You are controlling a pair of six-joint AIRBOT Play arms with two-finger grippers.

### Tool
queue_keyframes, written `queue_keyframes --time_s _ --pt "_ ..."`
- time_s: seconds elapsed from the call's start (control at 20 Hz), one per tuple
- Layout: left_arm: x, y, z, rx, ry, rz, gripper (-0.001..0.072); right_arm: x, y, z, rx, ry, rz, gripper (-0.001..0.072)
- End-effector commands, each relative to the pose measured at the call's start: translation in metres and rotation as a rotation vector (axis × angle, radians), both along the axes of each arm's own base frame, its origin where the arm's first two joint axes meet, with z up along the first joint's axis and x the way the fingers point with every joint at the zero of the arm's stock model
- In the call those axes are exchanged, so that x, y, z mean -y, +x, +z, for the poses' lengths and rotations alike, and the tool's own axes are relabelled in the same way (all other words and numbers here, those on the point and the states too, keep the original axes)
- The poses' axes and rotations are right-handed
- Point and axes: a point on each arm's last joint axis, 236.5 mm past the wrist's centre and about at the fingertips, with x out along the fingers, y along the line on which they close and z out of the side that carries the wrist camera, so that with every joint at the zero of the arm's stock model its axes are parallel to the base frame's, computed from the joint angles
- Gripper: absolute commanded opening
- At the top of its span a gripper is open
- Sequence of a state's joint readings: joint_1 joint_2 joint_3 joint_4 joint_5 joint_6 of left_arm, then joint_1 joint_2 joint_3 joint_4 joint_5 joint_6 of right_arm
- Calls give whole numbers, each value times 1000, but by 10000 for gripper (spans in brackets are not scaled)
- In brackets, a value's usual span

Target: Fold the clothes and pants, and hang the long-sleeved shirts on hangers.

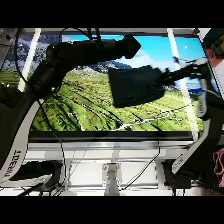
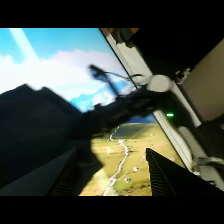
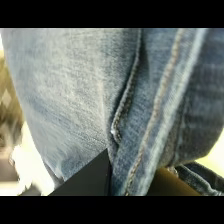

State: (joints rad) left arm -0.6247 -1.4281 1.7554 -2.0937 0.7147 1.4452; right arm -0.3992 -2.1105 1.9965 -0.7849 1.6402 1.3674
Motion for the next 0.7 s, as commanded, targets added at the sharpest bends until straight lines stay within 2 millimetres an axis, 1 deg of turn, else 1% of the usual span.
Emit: queue_keyframes --time_s 0.0,0.05,0.1,0.15,0.2,0.25,0.35,0.55,0.6,0.65 --pt "-10 9 0 0 0 24 502 120 -37 29 -13 -145 -206 14" --pt "-12 11 0 1 0 29 502 155 -52 36 -17 -189 -268 14" --pt "-16 15 0 1 -1 39 502 188 -73 41 -34 -241 -325 14" --pt "-17 16 1 2 -1 43 502 217 -92 44 -55 -283 -379 15" --pt "-21 20 2 6 -6 54 502 242 -117 44 -95 -317 -422 14" --pt "-23 24 4 17 -12 65 502 261 -142 43 -147 -340 -459 14" --pt "-27 30 9 34 -28 85 502 287 -184 38 -265 -374 -534 14" --pt "-30 33 11 37 -33 95 502 326 -250 29 -488 -494 -672 14" --pt "-30 33 11 38 -33 94 502 331 -259 29 -519 -514 -687 15" --pt "-30 33 11 38 -32 95 502 333 -262 28 -529 -518 -699 16"
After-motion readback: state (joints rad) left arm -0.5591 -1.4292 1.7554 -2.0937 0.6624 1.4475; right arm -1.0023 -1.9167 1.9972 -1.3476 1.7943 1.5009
